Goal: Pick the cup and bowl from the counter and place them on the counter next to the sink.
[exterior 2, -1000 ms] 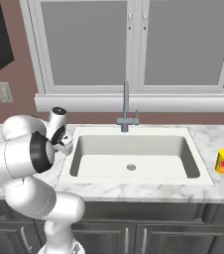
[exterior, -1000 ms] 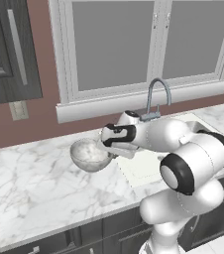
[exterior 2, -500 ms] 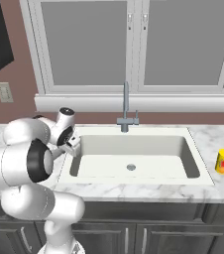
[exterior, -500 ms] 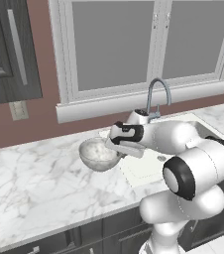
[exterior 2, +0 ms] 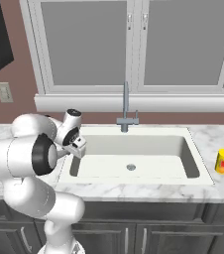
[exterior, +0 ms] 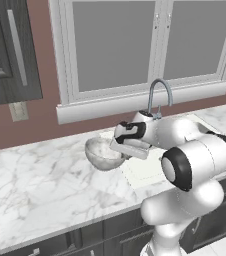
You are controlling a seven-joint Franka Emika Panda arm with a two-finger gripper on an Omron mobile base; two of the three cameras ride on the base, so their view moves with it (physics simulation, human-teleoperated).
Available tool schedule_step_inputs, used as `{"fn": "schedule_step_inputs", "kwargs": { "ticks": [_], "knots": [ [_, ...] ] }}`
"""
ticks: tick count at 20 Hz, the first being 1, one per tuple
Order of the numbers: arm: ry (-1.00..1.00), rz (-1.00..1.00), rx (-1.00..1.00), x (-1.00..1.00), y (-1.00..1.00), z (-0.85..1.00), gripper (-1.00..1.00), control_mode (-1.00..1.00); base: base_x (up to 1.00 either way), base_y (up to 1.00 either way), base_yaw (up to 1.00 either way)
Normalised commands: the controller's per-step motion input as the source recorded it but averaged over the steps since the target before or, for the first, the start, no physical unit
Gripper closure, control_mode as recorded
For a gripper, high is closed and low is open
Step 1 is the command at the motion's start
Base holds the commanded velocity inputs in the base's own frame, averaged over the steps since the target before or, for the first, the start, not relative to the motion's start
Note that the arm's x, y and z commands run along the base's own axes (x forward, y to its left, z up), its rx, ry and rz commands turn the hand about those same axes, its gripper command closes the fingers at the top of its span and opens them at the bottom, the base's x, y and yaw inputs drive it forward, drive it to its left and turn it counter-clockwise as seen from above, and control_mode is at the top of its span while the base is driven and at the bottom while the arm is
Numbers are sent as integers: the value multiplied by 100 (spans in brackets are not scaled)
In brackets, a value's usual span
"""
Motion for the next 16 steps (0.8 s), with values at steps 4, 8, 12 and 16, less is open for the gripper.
{"fn": "schedule_step_inputs", "kwargs": {
  "ticks": [4,8,12,16],
  "knots": [
    [0,0,-2,21,0,-26,100,-100,0,0,0],
    [-2,0,-3,-3,2,-5,100,-100,0,0,0],
    [-13,2,0,-52,17,29,100,-100,0,0,0],
    [-13,-1,-4,-54,18,19,-100,-100,0,0,0]
  ]
}}
